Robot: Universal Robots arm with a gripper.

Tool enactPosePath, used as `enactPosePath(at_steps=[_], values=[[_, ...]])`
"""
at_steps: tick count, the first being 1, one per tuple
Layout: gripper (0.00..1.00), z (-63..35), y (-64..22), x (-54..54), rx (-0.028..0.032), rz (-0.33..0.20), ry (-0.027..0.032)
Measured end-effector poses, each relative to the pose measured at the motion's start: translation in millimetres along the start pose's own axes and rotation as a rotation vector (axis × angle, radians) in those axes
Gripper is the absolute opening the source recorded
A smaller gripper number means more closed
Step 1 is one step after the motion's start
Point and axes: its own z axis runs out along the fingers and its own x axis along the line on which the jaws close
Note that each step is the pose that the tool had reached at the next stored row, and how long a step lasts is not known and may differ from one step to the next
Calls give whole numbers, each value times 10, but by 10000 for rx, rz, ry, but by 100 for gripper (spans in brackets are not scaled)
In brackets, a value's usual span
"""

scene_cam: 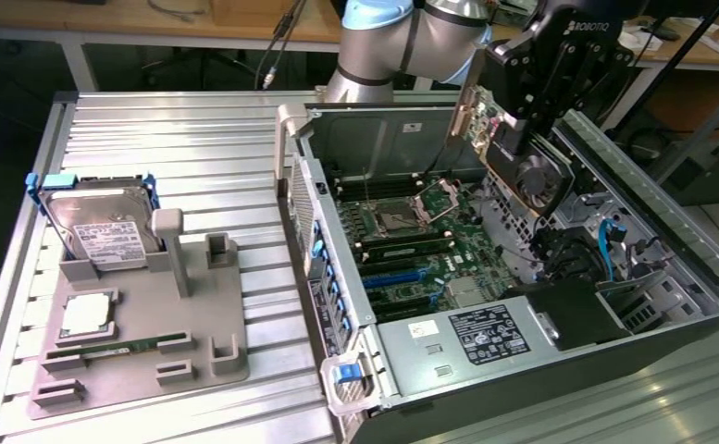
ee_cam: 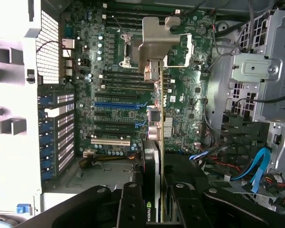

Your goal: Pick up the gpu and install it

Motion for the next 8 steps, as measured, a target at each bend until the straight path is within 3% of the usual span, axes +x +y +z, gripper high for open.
enactPosePath(at_steps=[8], values=[[27,0,0,0,-6,-187,-20]])
